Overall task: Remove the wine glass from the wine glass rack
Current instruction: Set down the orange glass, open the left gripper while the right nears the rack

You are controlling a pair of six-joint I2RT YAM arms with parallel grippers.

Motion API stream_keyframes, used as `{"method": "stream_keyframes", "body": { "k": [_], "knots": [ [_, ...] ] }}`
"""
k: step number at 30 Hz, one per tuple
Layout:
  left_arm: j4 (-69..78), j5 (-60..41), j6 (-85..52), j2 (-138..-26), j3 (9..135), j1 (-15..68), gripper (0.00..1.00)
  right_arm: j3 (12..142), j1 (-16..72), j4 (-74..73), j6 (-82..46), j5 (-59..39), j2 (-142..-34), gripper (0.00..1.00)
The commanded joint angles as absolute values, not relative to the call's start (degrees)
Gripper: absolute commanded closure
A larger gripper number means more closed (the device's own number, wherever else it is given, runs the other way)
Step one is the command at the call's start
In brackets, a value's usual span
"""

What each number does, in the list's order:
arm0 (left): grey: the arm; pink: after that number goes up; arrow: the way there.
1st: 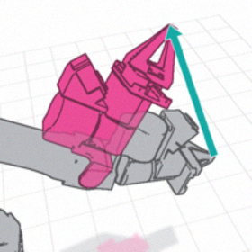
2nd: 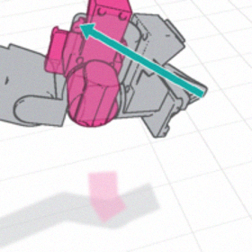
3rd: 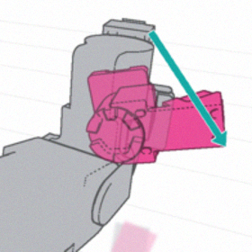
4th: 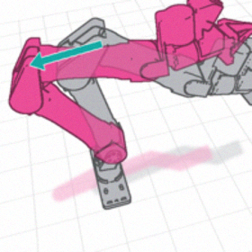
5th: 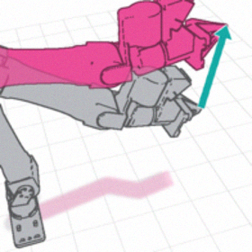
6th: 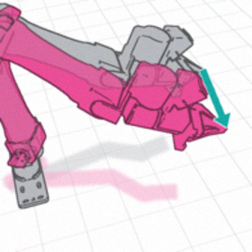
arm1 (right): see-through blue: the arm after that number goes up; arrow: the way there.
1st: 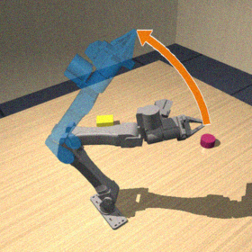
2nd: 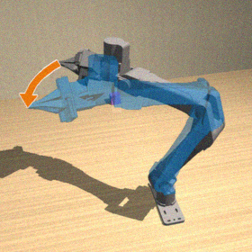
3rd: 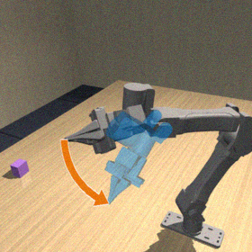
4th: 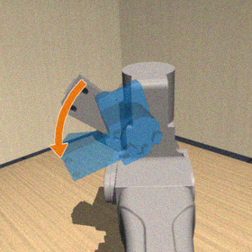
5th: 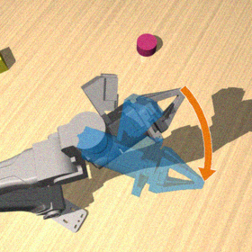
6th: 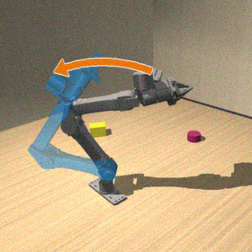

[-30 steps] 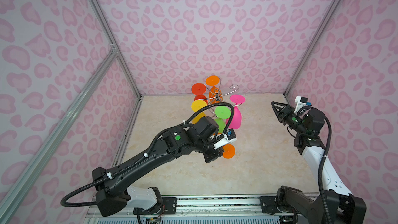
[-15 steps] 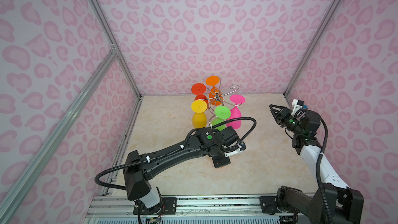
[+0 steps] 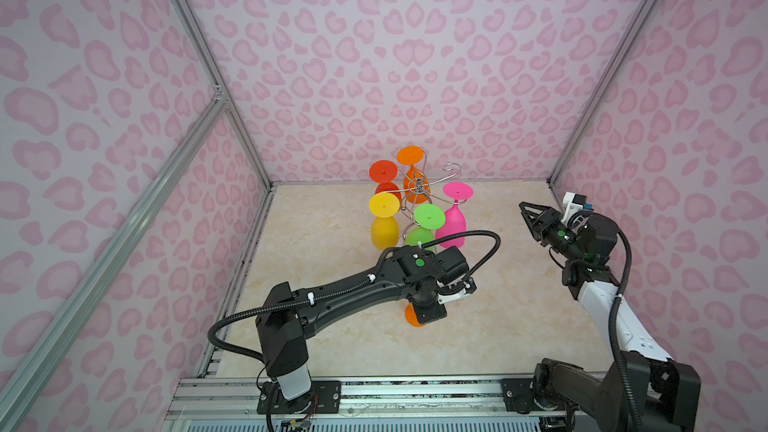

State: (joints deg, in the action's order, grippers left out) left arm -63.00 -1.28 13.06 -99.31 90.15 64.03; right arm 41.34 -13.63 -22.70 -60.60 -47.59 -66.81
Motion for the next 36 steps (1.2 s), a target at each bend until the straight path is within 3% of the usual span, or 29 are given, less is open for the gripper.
{"method": "stream_keyframes", "body": {
  "k": [1, 6, 15, 20, 25, 33, 36],
  "knots": [
    [-63.7, -1.8, 13.2, -99.8, 90.8, 64.0, 0.97, 40.9, -13.6, -24.4, -60.9, -48.1, -67.1, 0.56],
    [-64.4, -2.7, 13.5, -99.6, 90.9, 64.0, 0.81, 41.0, -13.6, -24.6, -61.1, -48.4, -67.1, 0.56],
    [-65.7, -0.9, 12.7, -96.4, 93.2, 64.0, 0.65, 41.2, -13.6, -25.3, -61.8, -48.8, -67.3, 0.56],
    [-66.6, -1.5, 12.7, -89.9, 95.7, 64.0, 0.47, 41.6, -13.6, -27.1, -64.0, -50.0, -66.4, 0.55],
    [-63.9, -2.7, 12.7, -80.4, 96.4, 64.0, 0.43, 44.1, -11.0, -24.1, -63.2, -49.4, -63.6, 0.54],
    [-49.4, 15.5, 10.3, -61.8, 88.6, 64.0, 0.38, 51.3, 1.3, -20.4, -61.3, -45.9, -65.3, 0.51],
    [-43.5, 24.4, 9.2, -57.8, 85.4, 63.9, 0.31, 52.9, 4.7, -20.9, -61.4, -44.9, -67.3, 0.51]
  ]
}}
